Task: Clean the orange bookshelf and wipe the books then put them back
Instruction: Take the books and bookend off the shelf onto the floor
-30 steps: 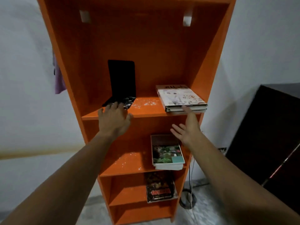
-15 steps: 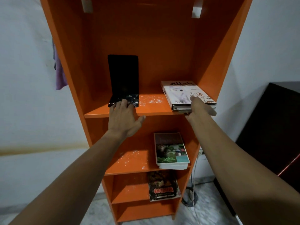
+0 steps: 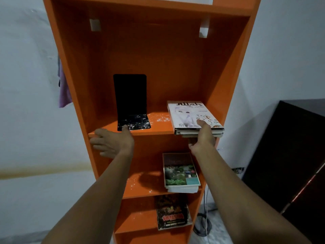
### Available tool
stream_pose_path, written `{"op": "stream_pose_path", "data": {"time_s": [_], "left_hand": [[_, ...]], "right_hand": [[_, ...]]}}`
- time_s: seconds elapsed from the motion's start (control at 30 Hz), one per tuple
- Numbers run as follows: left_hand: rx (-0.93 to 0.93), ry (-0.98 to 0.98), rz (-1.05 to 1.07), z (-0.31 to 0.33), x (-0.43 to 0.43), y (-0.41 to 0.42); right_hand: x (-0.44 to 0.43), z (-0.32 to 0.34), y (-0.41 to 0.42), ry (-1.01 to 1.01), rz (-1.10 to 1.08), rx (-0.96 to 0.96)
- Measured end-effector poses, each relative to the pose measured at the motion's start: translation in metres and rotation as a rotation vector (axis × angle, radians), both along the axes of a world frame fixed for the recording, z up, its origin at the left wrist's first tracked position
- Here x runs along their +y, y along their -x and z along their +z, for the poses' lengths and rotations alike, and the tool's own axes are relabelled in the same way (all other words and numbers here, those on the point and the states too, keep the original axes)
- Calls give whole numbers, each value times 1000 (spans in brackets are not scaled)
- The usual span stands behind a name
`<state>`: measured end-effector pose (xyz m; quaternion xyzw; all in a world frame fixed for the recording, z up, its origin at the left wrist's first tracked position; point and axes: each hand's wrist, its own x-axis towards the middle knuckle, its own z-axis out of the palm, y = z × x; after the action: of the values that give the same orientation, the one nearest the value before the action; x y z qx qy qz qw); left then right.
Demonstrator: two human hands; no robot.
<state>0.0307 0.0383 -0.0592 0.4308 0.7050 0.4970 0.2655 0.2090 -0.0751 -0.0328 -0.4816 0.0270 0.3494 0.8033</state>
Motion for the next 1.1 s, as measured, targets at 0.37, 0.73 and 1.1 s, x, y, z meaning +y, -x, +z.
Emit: {"op": "stream_pose_path", "data": {"time_s": [0.37,0.73,1.1], "left_hand": [[-539,192,-311,1,-28,-4],[-510,111,-578,-80,-165,70],[-471,650,-475,-295,-186,108]], "right_hand": [[-46,-22,11,-283,132,118],[-172,-119,57,-231,182,80],[-207,-320,75,257,270,223]]}}
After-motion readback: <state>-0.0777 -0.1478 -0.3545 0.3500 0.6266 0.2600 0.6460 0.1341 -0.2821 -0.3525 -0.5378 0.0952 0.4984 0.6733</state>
